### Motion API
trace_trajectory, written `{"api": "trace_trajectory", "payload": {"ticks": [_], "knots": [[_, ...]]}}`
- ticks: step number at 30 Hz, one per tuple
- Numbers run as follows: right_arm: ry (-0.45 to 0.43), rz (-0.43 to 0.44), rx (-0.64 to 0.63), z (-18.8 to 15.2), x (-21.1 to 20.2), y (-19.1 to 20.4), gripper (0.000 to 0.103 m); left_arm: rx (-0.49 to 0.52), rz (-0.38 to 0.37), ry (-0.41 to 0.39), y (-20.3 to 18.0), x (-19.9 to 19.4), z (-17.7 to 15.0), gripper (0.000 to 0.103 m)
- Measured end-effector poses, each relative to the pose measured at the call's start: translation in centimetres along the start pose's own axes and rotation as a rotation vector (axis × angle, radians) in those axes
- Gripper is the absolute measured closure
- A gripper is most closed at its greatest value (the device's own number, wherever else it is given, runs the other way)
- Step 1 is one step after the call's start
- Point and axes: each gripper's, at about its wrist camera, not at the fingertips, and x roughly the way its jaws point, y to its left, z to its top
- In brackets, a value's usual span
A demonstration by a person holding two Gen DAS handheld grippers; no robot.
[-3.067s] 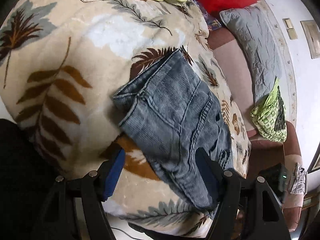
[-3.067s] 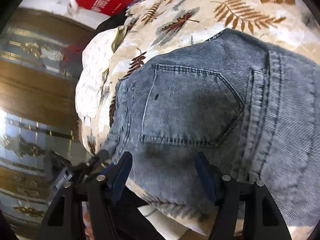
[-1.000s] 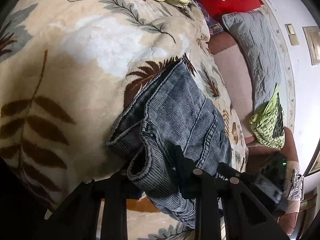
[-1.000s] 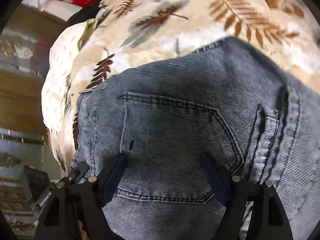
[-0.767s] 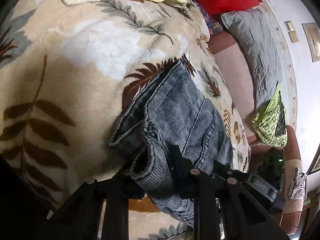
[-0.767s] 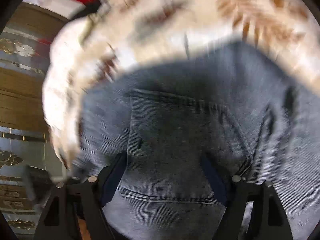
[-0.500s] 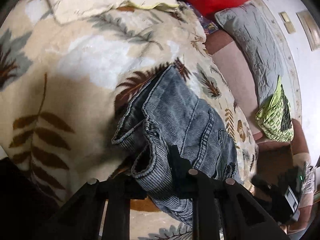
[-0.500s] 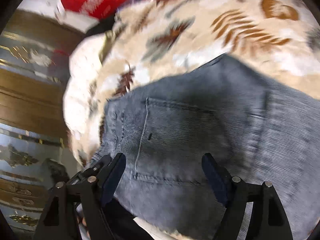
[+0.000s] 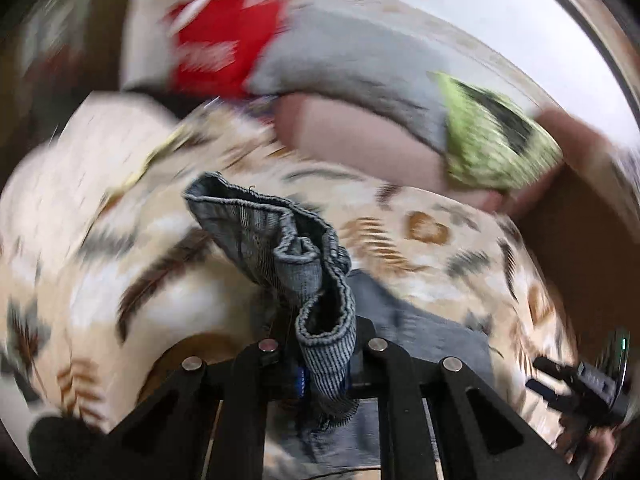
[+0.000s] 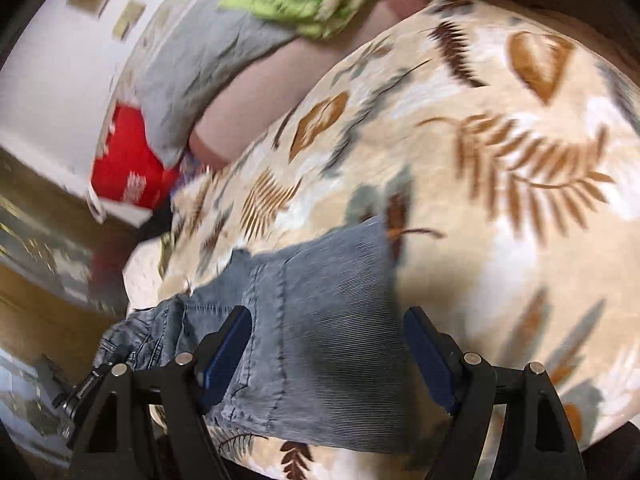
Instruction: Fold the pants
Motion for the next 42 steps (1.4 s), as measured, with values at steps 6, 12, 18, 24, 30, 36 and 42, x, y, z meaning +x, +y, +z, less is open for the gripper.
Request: {"api": "trace_trajectory", "payload": {"ticks": [6,12,18,24,30,36,42], "knots": [[-0.095,0.026,0.081,0.5,-3.8,-4.2,0.022,0.360,-0.132,0.055,-14.2,1.8,-4.7,0.090],[-0.115,0.014,0.177,0.4,-4.9,-7.8,0.022,0.620,-0.158,0.326,-20.7,9.1,-14.2,0.080],[-0.110,0.000,0.143,0.5,-4.5,-7.1,0.021,0.509,-0.371,0.215,-17.2,1.6,-9.8,0.039],[-0.020,0.116,0.008,-0.7,-3.1,-0.5,0.022,0.259,-0.192,0.054,-6.8,0.2,-4.8,0.029],[0.161,0.182,0.031,-3.8,1.3,2.5,0.021,0.172,-0.146,0.222,-3.8,6.0,-5.8,0.029],[0.170,0.075,0.145,-6.0,1.1,0.1,0.024,0.162,-0.159,0.319,-3.7,7.6,-8.2,0.029],[0.162,0.207,0.190,-7.2,-0.9,2.1,0.024,0.176,-0.159,0.275,-4.2,7.5,-7.3,0.029]]}}
